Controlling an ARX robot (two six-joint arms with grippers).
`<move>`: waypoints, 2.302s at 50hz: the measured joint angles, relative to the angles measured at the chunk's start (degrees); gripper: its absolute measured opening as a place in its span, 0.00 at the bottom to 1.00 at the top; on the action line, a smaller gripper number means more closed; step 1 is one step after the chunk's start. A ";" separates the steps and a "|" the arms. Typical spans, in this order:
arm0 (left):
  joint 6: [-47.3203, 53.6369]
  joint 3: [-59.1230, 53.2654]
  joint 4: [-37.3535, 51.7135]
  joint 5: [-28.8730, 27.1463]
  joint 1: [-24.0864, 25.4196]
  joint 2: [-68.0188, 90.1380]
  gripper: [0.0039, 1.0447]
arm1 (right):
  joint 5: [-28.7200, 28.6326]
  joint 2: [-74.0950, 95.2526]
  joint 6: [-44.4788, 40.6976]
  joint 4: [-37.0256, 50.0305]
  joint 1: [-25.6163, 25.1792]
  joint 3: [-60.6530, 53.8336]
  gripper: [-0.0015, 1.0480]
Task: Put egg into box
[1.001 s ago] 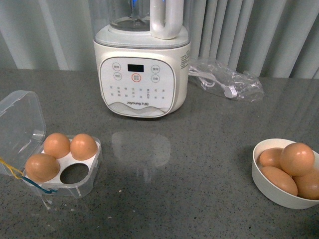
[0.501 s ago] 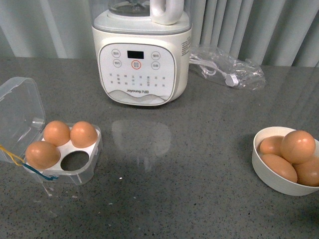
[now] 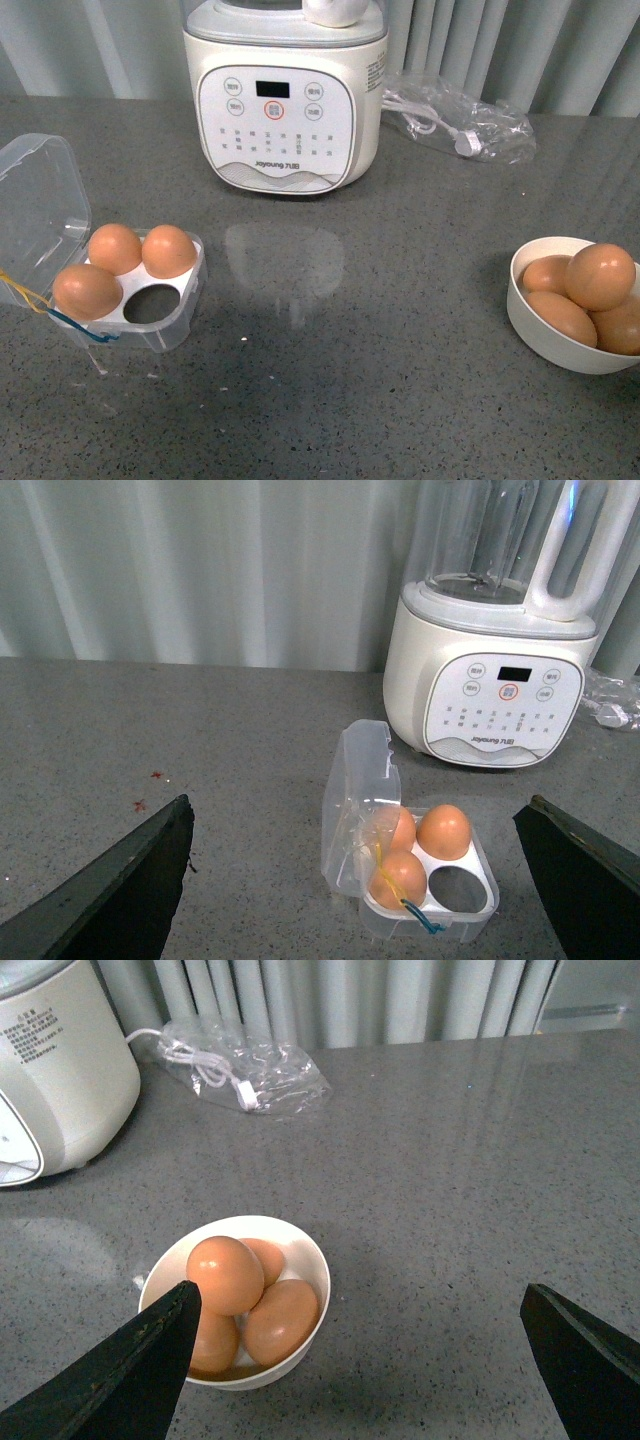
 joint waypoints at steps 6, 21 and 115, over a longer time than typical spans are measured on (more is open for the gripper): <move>0.00 0.02 0.00 0.00 0.00 0.02 0.94 | -5.44 13.18 -2.29 11.47 -1.79 0.59 0.93; 0.00 0.02 0.00 0.02 0.00 0.02 0.94 | -11.34 37.51 -4.17 32.13 0.61 3.15 0.93; 0.00 0.02 0.00 0.00 0.00 0.02 0.94 | -9.05 66.84 -9.88 43.76 7.56 14.16 0.81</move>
